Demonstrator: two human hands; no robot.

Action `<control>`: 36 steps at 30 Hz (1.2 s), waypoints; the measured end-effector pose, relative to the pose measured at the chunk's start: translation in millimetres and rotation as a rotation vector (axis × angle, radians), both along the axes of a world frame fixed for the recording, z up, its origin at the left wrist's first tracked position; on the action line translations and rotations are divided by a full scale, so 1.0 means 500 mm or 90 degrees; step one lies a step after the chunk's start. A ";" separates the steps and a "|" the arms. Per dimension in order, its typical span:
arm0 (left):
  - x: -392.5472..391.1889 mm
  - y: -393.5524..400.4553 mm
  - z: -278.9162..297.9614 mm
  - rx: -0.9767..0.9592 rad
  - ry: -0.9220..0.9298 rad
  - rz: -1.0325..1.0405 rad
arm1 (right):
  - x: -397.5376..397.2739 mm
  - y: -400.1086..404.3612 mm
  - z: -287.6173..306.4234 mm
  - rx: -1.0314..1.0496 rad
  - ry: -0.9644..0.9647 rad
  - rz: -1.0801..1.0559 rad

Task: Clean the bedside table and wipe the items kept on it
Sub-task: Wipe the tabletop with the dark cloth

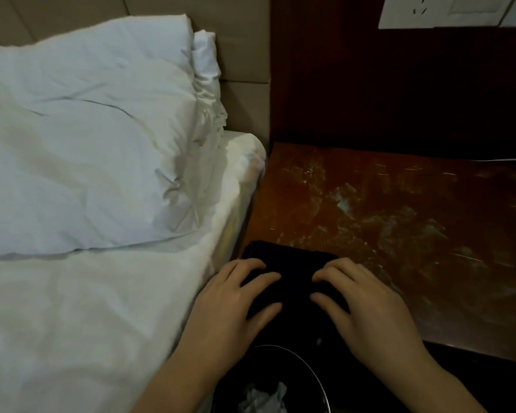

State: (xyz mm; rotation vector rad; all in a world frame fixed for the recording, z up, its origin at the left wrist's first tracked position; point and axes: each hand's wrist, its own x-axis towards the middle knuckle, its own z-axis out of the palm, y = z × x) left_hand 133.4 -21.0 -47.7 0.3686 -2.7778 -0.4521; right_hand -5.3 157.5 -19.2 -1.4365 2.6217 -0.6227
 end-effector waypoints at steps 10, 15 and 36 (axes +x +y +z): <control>-0.053 0.046 0.065 0.145 0.014 -0.058 | -0.016 -0.013 0.063 -0.330 -0.241 -0.056; -0.074 0.043 0.135 0.321 0.180 0.018 | -0.051 0.009 0.133 -0.387 -0.349 -0.065; -0.190 0.060 0.098 0.349 -0.022 0.085 | -0.119 0.032 0.057 -0.039 -0.054 -0.176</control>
